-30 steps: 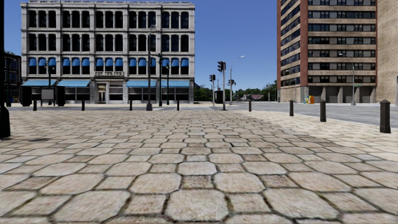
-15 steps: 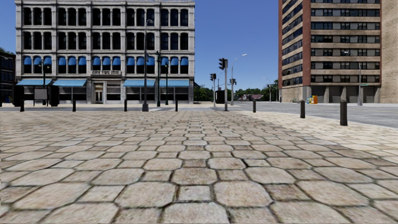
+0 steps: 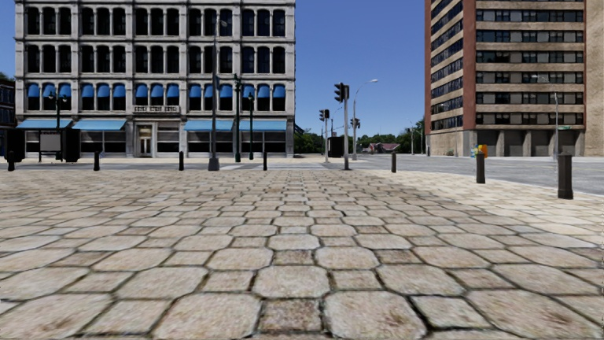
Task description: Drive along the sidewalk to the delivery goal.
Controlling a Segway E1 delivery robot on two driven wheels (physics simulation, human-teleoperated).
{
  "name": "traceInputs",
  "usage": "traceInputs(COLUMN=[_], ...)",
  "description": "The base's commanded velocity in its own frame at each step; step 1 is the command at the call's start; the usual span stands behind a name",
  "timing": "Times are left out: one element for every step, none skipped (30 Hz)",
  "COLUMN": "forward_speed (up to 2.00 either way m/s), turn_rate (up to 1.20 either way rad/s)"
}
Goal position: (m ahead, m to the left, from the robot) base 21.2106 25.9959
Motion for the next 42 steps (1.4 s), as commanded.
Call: traceInputs(forward_speed=[2.00, 2.00, 2.00, 2.00, 2.00, 2.00, 2.00, 2.00, 2.00, 2.00, 2.00, 2.00, 2.00, 2.00, 2.00, 2.00, 2.00, 2.00, 2.00, 2.00, 2.00, 2.00, 2.00, 2.00, 2.00, 2.00, 2.00, 2.00, 2.00, 2.00, 2.00, 2.00, 2.00, 2.00, 2.00, 2.00, 2.00, 2.00, 2.00, 2.00, 2.00, 2.00], turn_rate=[0.00, 0.00, 0.00, 0.00, 0.00, 0.00, 0.00, 0.00, 0.00, 0.00, 0.00, 0.00, 0.00, 0.00, 0.00, 0.00, 0.00, 0.00, 0.00, 0.00, 0.00, 0.00, 0.00, 0.00, 0.00, 0.00, 0.00, 0.00, 0.00, 0.00, 0.00, 0.00, 0.00, 0.00, 0.00, 0.00, 0.00, 0.00, 0.00, 0.00, 0.00, 0.00])
